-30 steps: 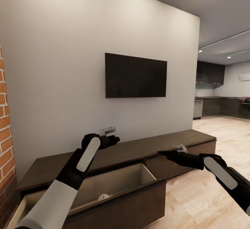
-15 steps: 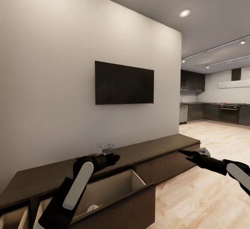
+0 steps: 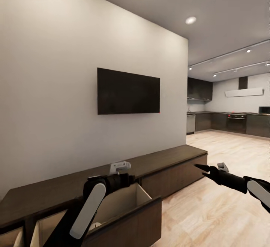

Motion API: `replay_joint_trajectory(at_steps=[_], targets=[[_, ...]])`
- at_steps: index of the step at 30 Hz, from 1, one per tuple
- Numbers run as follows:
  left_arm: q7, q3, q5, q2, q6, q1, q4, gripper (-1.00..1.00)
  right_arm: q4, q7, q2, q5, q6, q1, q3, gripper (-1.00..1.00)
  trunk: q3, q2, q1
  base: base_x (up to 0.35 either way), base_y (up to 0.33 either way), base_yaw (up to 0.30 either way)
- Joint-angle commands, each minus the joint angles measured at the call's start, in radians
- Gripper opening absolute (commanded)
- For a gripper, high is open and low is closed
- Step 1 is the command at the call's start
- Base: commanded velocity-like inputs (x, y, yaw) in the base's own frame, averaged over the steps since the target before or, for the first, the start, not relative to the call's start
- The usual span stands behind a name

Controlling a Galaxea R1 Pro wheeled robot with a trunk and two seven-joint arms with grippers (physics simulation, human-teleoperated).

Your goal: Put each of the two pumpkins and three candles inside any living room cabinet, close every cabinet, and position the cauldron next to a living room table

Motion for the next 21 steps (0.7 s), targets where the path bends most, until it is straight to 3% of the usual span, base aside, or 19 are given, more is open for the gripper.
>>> replay_joint_trajectory(at_steps=[1, 5, 13, 21], targets=[[0.011, -0.009, 0.009, 0.0, 0.002, -0.001, -0.001, 1.0, 0.002, 0.001, -0.001, -0.006, 0.001, -0.001, 0.004, 1.0, -0.001, -0.001, -0.001, -0.298, 0.0, -0.004], [0.011, -0.022, 0.008, 0.001, 0.002, -0.001, -0.002, 1.0, 0.006, -0.001, -0.002, -0.006, -0.001, -0.001, 0.003, 1.0, -0.001, -0.001, -0.001, -0.326, 0.0, -0.044], [0.011, -0.025, 0.008, 0.001, 0.002, -0.001, -0.003, 1.0, 0.009, -0.001, -0.002, -0.006, 0.0, -0.001, 0.003, 1.0, 0.005, -0.001, -0.001, -0.323, -0.027, -0.222], [0.011, -0.025, 0.008, 0.0, 0.002, -0.001, -0.002, 1.0, 0.025, 0.0, -0.002, -0.006, -0.001, -0.001, 0.003, 1.0, 0.012, -0.001, -0.001, -0.058, -0.012, -0.252]])
